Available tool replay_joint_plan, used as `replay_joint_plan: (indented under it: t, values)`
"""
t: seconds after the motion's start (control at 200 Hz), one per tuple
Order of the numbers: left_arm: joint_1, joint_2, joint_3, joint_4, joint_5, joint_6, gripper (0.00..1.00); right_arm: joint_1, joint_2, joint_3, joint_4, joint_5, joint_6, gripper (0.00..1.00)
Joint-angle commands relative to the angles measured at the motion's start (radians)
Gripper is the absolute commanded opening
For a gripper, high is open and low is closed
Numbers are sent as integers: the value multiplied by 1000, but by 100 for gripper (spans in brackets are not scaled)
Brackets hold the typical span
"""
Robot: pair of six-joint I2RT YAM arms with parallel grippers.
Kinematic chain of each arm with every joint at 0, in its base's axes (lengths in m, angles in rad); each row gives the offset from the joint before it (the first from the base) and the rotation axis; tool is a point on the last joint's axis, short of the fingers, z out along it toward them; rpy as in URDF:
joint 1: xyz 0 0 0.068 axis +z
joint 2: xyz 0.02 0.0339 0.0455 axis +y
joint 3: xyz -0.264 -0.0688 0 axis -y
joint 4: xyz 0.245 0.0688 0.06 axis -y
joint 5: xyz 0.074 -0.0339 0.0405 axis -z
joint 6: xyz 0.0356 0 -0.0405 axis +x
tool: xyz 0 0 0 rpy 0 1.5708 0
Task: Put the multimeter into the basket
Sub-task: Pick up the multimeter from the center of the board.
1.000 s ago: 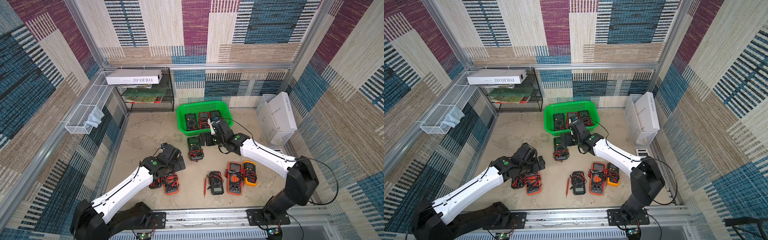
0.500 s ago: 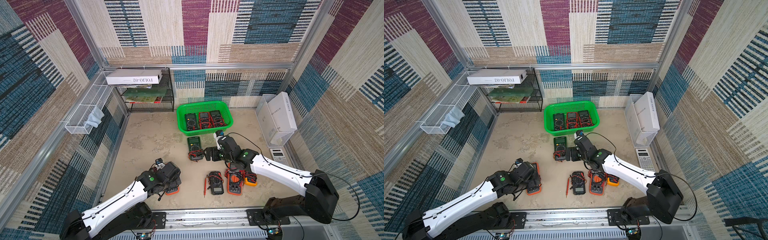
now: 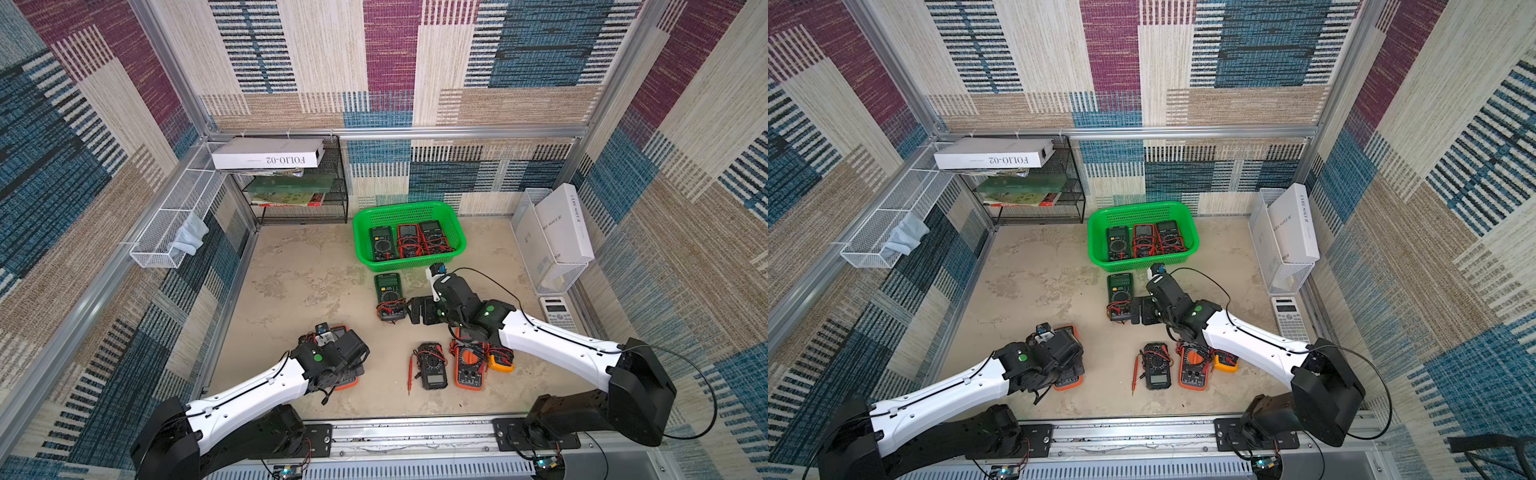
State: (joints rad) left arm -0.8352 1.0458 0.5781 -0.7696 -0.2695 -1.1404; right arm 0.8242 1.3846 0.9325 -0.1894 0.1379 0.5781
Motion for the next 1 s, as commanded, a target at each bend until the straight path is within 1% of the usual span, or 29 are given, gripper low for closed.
replay_joint_plan:
  t: [0.0,0.321,0.721,0.857,0.957,0.997]
  values:
    - [0,23,-15,59,10,9,99,1,9,15,-1,11,-11,99]
    - [0,111,-16,126,7,37,99,1,17,30,-26,11,-21,99]
    - [0,127,-82,226,-17,36,99,1,12,59,-94,8,-19,100]
    - [-1,147,-92,251,-23,48,95,1,15,71,-116,16,-10,99]
    - [0,167,-92,264,-23,63,91,0,20,83,-135,22,-6,100]
    - [0,175,-93,269,-23,67,88,0,21,85,-140,25,-3,100]
